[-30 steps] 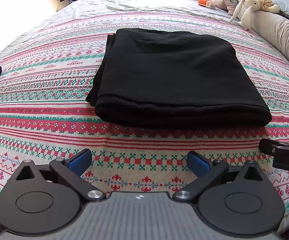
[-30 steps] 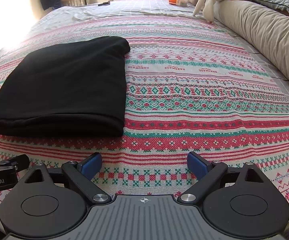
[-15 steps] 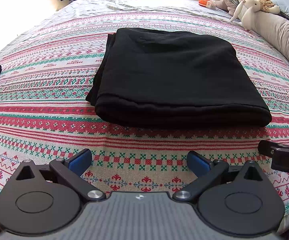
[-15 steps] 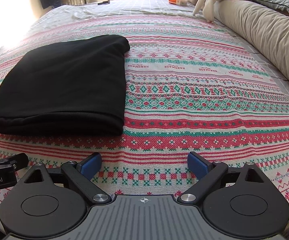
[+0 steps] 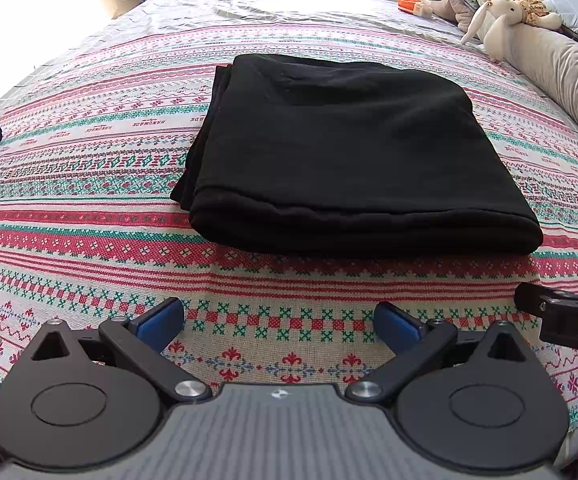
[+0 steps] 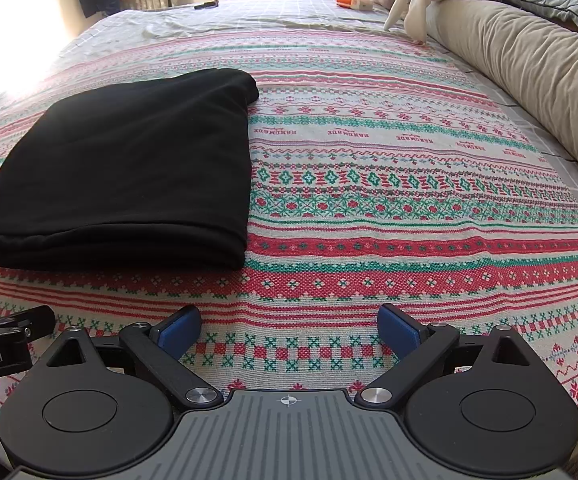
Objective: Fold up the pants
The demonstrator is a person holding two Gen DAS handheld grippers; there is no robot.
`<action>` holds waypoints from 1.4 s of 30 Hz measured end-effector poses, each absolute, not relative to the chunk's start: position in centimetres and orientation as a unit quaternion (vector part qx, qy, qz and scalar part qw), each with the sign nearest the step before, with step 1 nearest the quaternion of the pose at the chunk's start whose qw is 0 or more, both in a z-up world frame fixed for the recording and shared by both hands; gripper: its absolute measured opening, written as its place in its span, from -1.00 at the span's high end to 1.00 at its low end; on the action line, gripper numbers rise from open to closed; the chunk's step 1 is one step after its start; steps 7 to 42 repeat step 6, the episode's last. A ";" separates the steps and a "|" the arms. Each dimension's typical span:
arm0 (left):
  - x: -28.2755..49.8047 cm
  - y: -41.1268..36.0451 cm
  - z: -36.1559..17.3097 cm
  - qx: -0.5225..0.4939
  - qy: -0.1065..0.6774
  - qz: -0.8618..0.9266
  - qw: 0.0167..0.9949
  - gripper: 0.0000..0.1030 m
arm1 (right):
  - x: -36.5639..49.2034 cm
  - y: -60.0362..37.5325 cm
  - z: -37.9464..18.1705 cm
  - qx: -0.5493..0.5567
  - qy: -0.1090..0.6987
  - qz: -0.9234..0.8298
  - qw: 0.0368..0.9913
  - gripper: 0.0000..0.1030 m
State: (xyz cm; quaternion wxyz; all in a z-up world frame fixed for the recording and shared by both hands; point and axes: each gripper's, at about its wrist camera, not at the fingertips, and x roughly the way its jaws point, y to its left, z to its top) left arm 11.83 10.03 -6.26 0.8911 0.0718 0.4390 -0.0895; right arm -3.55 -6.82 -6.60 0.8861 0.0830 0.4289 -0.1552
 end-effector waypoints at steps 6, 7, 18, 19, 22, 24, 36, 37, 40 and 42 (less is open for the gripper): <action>11.6 10.0 -6.1 0.076 0.441 -0.098 0.889 -1.00 | -3.6 -6.8 -6.5 0.082 0.427 -0.157 0.887 -0.88; 11.6 10.0 -6.1 0.076 0.441 -0.098 0.889 -1.00 | -3.6 -6.8 -6.5 0.082 0.427 -0.157 0.887 -0.88; 11.6 10.0 -6.1 0.076 0.441 -0.098 0.889 -1.00 | -3.6 -6.8 -6.5 0.082 0.427 -0.157 0.887 -0.88; 11.6 10.0 -6.1 0.076 0.441 -0.098 0.889 -1.00 | -3.6 -6.8 -6.5 0.082 0.427 -0.157 0.887 -0.88; 11.6 10.0 -6.1 0.076 0.441 -0.098 0.889 -1.00 | -3.6 -6.8 -6.5 0.082 0.427 -0.157 0.887 -0.88; 11.6 10.0 -6.1 0.076 0.441 -0.098 0.889 -1.00 | -3.6 -6.8 -6.5 0.082 0.427 -0.157 0.887 -0.88; 11.6 10.0 -6.1 0.076 0.441 -0.098 0.889 -1.00 | -3.6 -6.8 -6.5 0.082 0.427 -0.157 0.887 -0.88; 11.6 10.0 -6.1 0.076 0.441 -0.098 0.889 -1.00 | -3.6 -6.8 -6.5 0.082 0.427 -0.157 0.887 -0.88; 11.6 10.0 -6.1 0.076 0.441 -0.098 0.889 -1.00 | -3.6 -6.8 -6.5 0.082 0.427 -0.157 0.887 -0.88; 11.6 10.0 -6.1 0.076 0.441 -0.098 0.889 -1.00 | -3.6 -6.8 -6.5 0.082 0.427 -0.157 0.887 -0.88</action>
